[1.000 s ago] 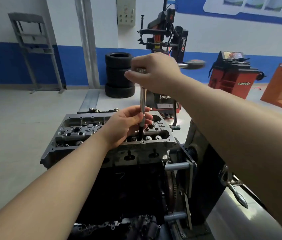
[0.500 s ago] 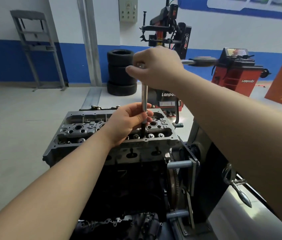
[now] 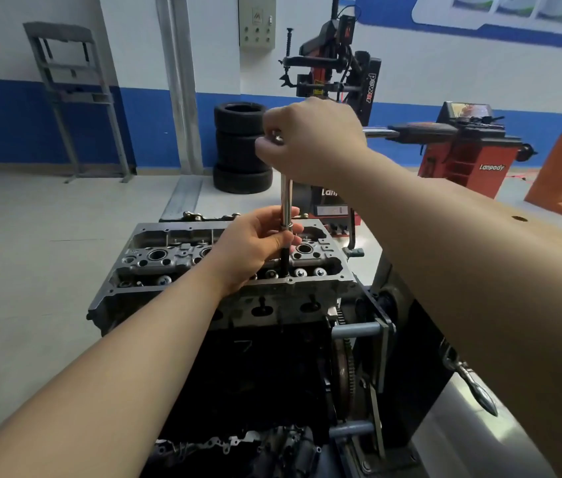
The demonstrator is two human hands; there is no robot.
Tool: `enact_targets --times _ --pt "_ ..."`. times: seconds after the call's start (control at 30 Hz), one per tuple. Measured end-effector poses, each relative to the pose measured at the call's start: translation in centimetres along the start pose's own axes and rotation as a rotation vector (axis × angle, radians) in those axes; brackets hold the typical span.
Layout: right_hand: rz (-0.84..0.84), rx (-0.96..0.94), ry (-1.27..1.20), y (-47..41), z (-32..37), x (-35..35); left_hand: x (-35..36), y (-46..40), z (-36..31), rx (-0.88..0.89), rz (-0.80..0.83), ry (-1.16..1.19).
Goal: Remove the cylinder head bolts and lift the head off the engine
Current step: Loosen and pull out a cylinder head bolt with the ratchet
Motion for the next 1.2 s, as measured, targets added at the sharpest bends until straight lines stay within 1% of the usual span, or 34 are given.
enact_targets --times 0.07,0.1,0.17,0.27,0.3,0.37,0.43,0.47,0.53,0.57,0.6,0.63,0.73,0.8,0.87,0.9,0.97,1.03,1.07,1.1,1.13,1.2 --pt "-0.006 -0.004 -0.149 0.5 -0.5 -0.1 0.2 0.0 0.0 0.01 0.012 -0.051" --pt "-0.025 -0.01 -0.163 0.8 -0.5 -0.2 0.2 0.0 0.1 0.018 0.01 -0.071" --pt "-0.06 0.014 -0.065 1.0 -0.3 -0.2 0.1 0.0 0.1 0.033 -0.006 -0.098" --pt "-0.062 0.148 0.124 1.1 -0.6 0.2 0.2 -0.1 0.1 0.038 -0.023 -0.102" --pt "-0.057 0.172 0.149 1.1 -0.6 0.2 0.3 -0.1 0.0 0.04 -0.029 -0.098" --pt "-0.089 0.141 0.144 1.0 -0.2 0.2 0.2 -0.1 0.1 0.035 -0.034 -0.074" --pt "-0.102 0.075 0.035 0.8 0.0 0.2 0.1 0.0 0.2 0.028 -0.018 -0.05" --pt "-0.078 0.06 -0.075 0.8 -0.2 0.2 0.1 0.1 0.2 0.026 -0.006 -0.046" --pt "-0.015 0.093 -0.342 1.0 -1.0 0.2 0.1 0.1 0.2 0.018 0.008 -0.049" --pt "-0.002 0.12 -0.415 1.1 -1.3 0.2 0.2 0.1 0.2 0.014 0.004 -0.048" --pt "0.0 0.143 -0.406 1.1 -1.5 0.3 0.2 0.0 0.2 0.013 -0.007 -0.047" --pt "-0.003 0.163 -0.327 1.0 -1.6 0.4 0.3 0.0 0.2 0.016 -0.021 -0.046" --pt "-0.005 0.186 0.086 0.4 -1.5 0.4 0.6 -0.2 0.2 0.025 -0.04 -0.025" --pt "-0.014 0.184 0.195 0.3 -0.8 0.3 0.4 -0.1 0.1 0.033 -0.044 -0.002" --pt "-0.077 0.116 0.186 0.2 0.2 0.2 0.1 -0.1 0.2 0.026 -0.05 0.042" --pt "-0.095 0.086 0.139 0.1 0.4 0.4 -0.1 -0.2 0.3 0.019 -0.046 0.053" --pt "-0.065 0.082 -0.079 0.1 -0.3 0.7 -0.1 -0.2 0.5 -0.001 -0.022 0.05" --pt "-0.015 0.157 -0.336 0.3 -1.6 1.0 0.1 -0.3 0.5 -0.018 -0.016 0.035" --pt "-0.004 0.186 -0.373 0.4 -2.0 1.1 0.1 -0.3 0.5 -0.019 -0.02 0.027" --pt "-0.004 0.204 -0.332 0.3 -2.2 1.1 0.2 -0.4 0.5 -0.017 -0.027 0.027" --pt "-0.008 0.218 -0.238 0.2 -2.1 1.1 0.2 -0.4 0.4 -0.013 -0.033 0.034" --pt "-0.023 0.211 0.026 0.0 -1.4 0.8 0.3 -0.4 0.4 -0.005 -0.047 0.056"
Point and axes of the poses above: each hand's wrist, its own y-axis away from the middle knuckle, its own x-axis out of the palm, z = x × y, the point moved 4 cm from there along -y, towards the middle knuckle, and after that the axes turned 4 degrees about -z, right-handed, at the moved point
